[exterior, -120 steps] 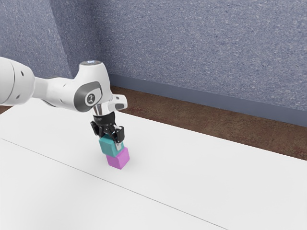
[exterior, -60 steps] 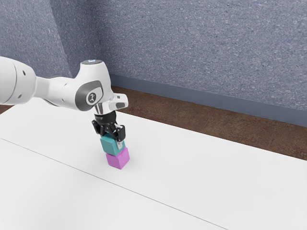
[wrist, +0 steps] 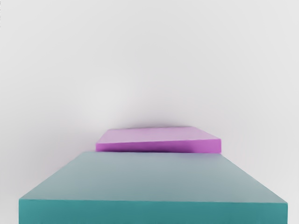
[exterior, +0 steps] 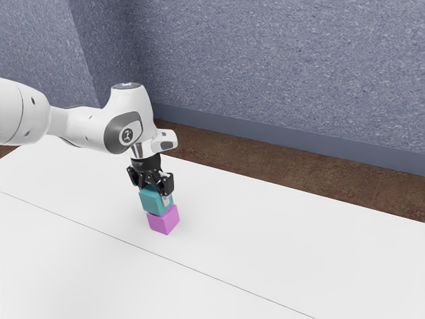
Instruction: Pick up the blue block with one arm, and put the blue block on the pink block with one arm
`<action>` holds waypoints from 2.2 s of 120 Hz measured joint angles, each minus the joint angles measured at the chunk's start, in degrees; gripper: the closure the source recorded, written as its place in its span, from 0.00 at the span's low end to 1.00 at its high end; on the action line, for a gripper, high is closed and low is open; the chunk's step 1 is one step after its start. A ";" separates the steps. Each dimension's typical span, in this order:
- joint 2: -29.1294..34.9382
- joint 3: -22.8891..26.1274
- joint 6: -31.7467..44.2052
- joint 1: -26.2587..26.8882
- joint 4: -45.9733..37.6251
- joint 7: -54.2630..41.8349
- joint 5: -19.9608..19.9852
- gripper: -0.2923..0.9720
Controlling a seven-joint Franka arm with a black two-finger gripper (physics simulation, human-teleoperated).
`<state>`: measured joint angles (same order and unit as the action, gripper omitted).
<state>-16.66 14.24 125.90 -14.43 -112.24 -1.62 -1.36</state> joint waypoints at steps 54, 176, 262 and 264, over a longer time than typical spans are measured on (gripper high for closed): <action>0.01 0.00 0.04 0.00 -0.18 2.44 -0.08 0.47; -0.08 0.06 0.39 0.19 -0.11 4.43 -0.50 0.47; 1.91 0.22 0.12 0.34 -0.10 3.98 -0.15 0.25; 2.65 0.25 -0.06 0.34 -0.04 3.96 -0.12 0.24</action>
<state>-14.01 14.50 125.84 -14.08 -112.29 2.34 -1.48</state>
